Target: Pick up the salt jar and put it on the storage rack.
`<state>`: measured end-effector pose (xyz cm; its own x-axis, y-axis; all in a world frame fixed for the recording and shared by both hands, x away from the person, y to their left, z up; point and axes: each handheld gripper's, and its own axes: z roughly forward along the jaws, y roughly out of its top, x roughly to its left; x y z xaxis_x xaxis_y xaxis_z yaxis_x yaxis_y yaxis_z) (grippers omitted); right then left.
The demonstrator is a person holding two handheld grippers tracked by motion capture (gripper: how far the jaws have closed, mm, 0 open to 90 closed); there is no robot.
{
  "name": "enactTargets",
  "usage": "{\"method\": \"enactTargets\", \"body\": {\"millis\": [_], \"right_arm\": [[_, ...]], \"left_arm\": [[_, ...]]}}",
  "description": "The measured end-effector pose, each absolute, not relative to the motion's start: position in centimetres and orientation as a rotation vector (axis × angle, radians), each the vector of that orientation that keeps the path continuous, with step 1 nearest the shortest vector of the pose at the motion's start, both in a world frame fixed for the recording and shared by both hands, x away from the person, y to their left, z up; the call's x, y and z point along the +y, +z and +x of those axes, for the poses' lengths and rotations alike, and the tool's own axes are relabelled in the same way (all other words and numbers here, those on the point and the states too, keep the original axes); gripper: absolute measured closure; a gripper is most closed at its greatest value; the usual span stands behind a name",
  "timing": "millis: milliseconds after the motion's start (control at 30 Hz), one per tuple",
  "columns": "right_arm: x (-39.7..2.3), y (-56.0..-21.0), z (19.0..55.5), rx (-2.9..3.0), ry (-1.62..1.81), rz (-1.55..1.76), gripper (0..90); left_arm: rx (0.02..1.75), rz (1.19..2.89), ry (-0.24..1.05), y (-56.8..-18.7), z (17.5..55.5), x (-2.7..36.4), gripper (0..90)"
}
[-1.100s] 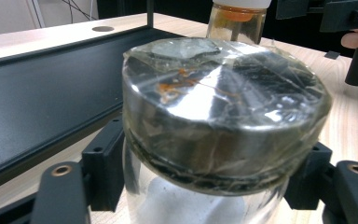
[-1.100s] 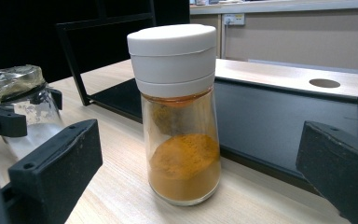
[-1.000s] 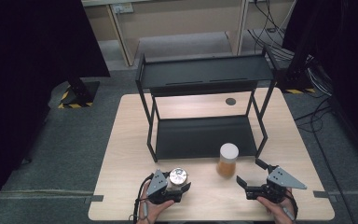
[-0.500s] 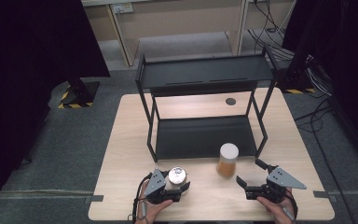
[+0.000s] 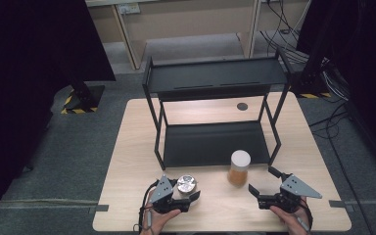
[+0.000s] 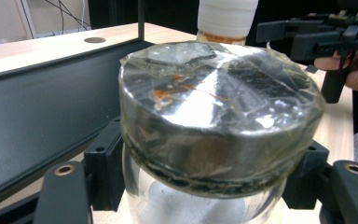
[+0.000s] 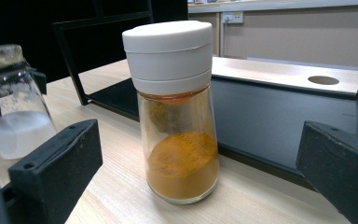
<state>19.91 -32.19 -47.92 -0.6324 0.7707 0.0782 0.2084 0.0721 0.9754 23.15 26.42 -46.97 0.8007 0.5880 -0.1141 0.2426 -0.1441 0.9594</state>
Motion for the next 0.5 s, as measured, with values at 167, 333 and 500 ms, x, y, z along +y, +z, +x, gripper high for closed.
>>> {"method": "enactTargets", "body": {"millis": [167,333,500], "right_arm": [[-32.3,-47.9,19.9,1.886,1.596,0.974,0.5],[-32.3,-47.9,19.9,1.886,1.596,0.976,0.5],[-32.3,-47.9,19.9,1.881,1.598,0.976,0.6]], "left_arm": [[0.639,1.724,0.348,-45.8,23.5,26.6,30.4],[0.635,1.725,0.362,-44.4,23.8,26.7,30.3],[0.638,1.706,0.372,-43.2,24.1,26.8,30.4]]}}
